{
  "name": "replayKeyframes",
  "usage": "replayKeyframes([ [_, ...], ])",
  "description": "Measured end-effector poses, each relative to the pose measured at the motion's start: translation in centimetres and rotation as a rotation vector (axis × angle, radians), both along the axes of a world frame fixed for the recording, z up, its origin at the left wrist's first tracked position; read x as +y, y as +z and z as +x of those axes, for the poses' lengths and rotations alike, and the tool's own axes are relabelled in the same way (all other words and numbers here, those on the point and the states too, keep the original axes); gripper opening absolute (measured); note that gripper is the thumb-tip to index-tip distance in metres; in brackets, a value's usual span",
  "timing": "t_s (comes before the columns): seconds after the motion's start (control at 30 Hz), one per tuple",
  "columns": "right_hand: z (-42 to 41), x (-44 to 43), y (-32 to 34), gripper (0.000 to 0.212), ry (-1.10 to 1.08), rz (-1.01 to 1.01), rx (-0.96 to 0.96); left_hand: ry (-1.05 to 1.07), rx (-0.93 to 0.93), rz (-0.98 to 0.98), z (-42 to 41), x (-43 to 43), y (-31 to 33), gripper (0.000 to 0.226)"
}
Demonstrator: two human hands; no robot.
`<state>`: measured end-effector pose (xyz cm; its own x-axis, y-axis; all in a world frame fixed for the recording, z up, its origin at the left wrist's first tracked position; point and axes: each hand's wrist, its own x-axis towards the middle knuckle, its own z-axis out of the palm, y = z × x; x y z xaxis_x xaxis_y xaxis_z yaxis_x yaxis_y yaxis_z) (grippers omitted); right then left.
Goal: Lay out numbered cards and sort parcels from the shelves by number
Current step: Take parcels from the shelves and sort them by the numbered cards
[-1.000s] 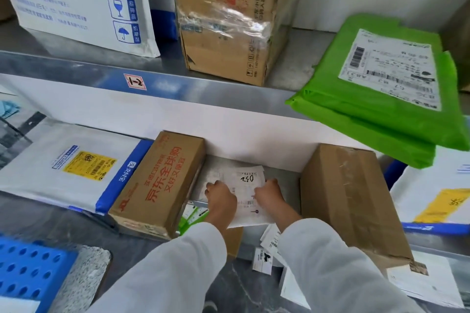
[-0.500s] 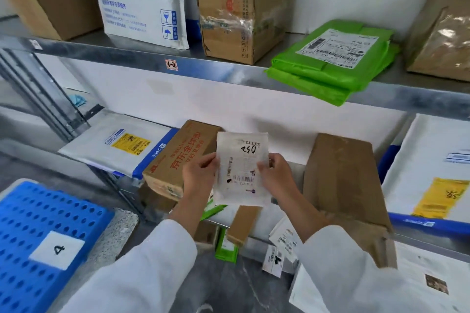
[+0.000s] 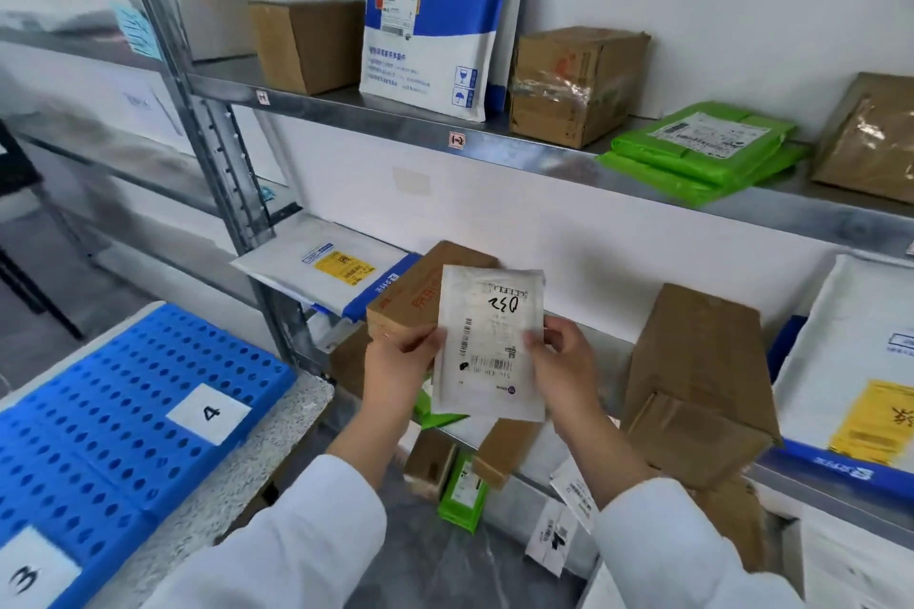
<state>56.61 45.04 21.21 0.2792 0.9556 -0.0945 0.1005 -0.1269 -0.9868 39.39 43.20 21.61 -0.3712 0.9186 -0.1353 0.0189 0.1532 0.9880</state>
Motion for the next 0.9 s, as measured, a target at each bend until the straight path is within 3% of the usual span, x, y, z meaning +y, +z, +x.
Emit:
replayKeyframes([
  [0.27,-10.3,-8.5,1.8,0.018,0.203,0.048,0.007,0.217,-0.042,0.090,-9.2,-11.7,1.7,0.006],
  [0.57,-23.8,-22.7,2.0,0.009,0.597,0.134,-0.178,0.537,-0.136,0.101,-21.9,-29.3,1.1,0.013],
  [0.77,-32.5,-31.2,2.9,0.021,0.810,0.173,-0.190,0.745,-0.147,0.132,-28.3,-40.3,1.4,0.006],
  [0.9,-37.8,-35.8,2.9,0.029,0.968,0.195,-0.174,0.893,-0.119,0.151,-32.2,-46.7,1.7,0.015],
])
